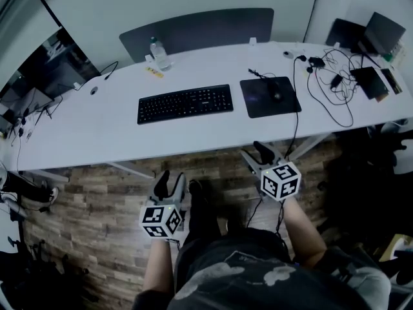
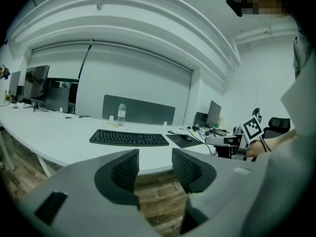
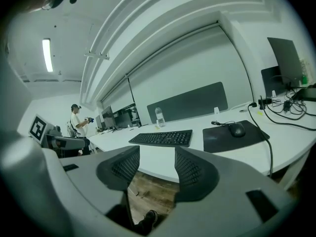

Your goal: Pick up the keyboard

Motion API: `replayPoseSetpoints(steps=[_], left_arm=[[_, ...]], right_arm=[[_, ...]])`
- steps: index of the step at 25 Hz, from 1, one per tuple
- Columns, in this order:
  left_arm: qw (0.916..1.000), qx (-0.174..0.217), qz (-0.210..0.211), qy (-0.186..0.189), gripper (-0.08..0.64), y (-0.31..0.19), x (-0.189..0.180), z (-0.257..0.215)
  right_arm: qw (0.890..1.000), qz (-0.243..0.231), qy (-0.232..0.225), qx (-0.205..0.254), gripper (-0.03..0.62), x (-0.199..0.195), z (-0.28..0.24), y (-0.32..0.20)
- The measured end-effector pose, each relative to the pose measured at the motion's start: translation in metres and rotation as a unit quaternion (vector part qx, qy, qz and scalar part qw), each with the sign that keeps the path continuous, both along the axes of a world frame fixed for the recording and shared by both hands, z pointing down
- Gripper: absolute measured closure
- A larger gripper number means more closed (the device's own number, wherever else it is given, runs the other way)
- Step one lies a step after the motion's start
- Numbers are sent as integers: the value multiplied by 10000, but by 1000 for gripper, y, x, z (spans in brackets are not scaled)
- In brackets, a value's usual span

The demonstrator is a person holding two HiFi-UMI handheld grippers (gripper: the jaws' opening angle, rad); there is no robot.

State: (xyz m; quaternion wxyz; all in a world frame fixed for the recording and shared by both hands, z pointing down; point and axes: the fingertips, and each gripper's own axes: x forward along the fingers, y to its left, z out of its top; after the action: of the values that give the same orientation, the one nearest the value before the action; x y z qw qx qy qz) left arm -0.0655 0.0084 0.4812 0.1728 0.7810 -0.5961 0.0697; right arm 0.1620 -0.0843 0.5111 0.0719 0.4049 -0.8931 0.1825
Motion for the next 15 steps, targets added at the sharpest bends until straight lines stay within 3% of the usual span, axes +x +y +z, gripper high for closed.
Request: replayPoseSetpoints(steps=[5, 10, 15], left_arm=[[9994, -51, 291, -152, 257, -30, -17, 11], [9970, -80, 638, -423, 181, -77, -37, 17], [9954, -416, 706, -492, 124, -133, -70, 36]], right_arm=[[9999, -27, 118, 8, 363, -16, 2, -22], [9997, 4, 222, -31, 328, -36, 6, -62], [9995, 118, 278, -85, 294, -61, 8, -116]])
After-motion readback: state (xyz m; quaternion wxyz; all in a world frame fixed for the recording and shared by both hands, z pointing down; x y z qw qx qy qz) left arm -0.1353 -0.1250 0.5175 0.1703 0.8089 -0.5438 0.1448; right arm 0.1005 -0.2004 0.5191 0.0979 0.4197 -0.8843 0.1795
